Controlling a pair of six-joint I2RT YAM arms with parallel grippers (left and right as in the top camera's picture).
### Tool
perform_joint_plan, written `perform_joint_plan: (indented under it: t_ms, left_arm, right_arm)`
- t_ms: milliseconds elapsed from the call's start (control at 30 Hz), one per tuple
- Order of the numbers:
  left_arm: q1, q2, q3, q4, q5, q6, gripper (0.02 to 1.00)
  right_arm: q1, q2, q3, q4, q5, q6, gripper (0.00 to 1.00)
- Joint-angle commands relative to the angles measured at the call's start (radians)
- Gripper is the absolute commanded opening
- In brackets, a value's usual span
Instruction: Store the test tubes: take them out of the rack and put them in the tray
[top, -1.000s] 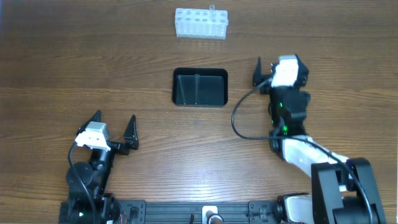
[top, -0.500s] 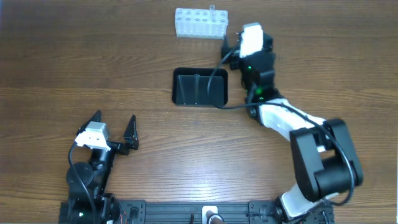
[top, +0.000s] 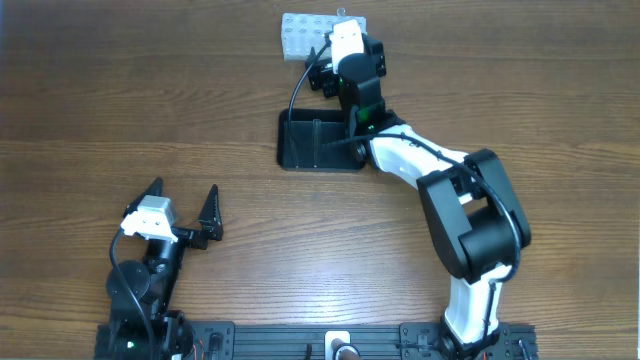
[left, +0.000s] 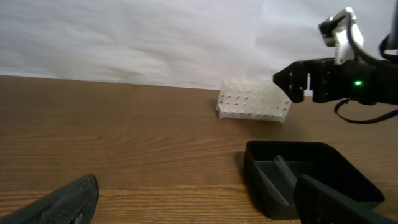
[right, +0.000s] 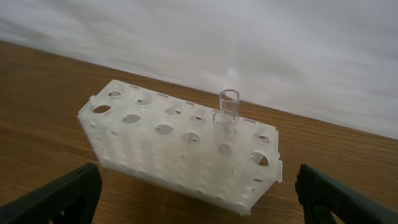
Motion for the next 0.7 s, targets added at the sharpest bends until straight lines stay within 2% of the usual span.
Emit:
perform_joint_plan:
  t_ms: [33,333,533,700]
  left_arm:
    - [0.006,-0.006,-0.004,-0.002,0.013,-0.006,0.998]
    - [0.006,-0.006,-0.004,-0.002,0.013,-0.006,0.998]
    - [0.006,-0.006,-0.004,-0.002,0.013,-0.006,0.998]
    - [0.006,-0.006,-0.004,-0.002,0.013,-0.006,0.998]
  right_arm:
    - [0.002,0.018,0.039,0.002,0.039,0.035,0.991]
    - [0.001,0.055,0.040,0.036,0.039,0.038,0.991]
    - [-0.003,0.068,0.040,0.058,0.039,0.116,0.993]
    - [-0.010,0.108,0.061,0.103,0.065,0.117,0.991]
